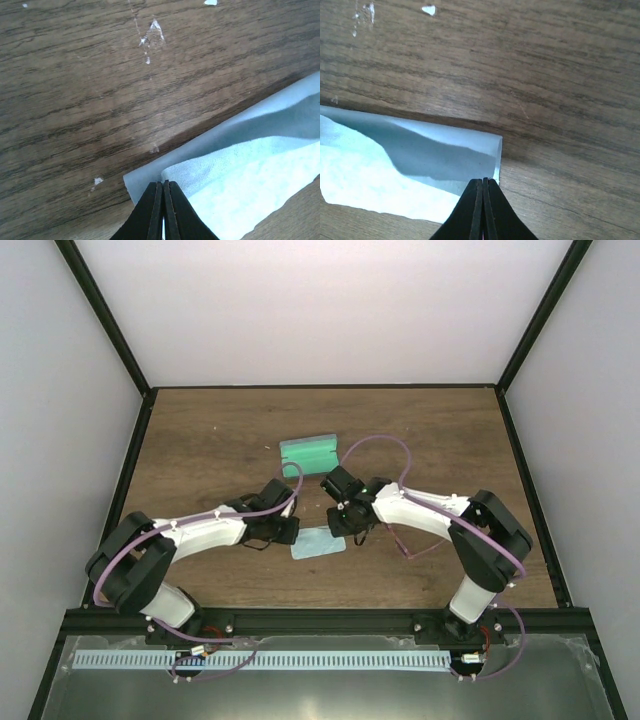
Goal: Organize the sunglasses
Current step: Fold the glasses cleaning cloth at the center of the board.
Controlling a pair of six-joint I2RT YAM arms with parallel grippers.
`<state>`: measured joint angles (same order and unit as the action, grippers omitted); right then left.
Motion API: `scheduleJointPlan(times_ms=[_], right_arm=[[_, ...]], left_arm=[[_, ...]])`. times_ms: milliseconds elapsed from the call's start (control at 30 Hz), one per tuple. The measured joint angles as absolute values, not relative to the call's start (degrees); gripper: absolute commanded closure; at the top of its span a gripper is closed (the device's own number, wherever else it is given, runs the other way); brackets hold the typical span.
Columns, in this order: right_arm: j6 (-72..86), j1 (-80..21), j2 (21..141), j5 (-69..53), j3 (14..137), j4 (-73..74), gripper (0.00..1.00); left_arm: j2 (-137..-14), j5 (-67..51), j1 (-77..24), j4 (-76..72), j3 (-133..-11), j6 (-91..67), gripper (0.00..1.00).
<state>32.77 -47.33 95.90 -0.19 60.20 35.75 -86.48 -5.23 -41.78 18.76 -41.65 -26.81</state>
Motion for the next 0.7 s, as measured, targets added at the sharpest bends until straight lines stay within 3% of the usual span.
scheduleJointPlan(times_ms=[700], right_arm=[[33.28, -47.77, 95.37, -0.21, 58.41, 35.73, 0.99]], left_arm=[[-84.79, -5.23, -45.43, 19.38, -41.74, -27.0, 0.96]])
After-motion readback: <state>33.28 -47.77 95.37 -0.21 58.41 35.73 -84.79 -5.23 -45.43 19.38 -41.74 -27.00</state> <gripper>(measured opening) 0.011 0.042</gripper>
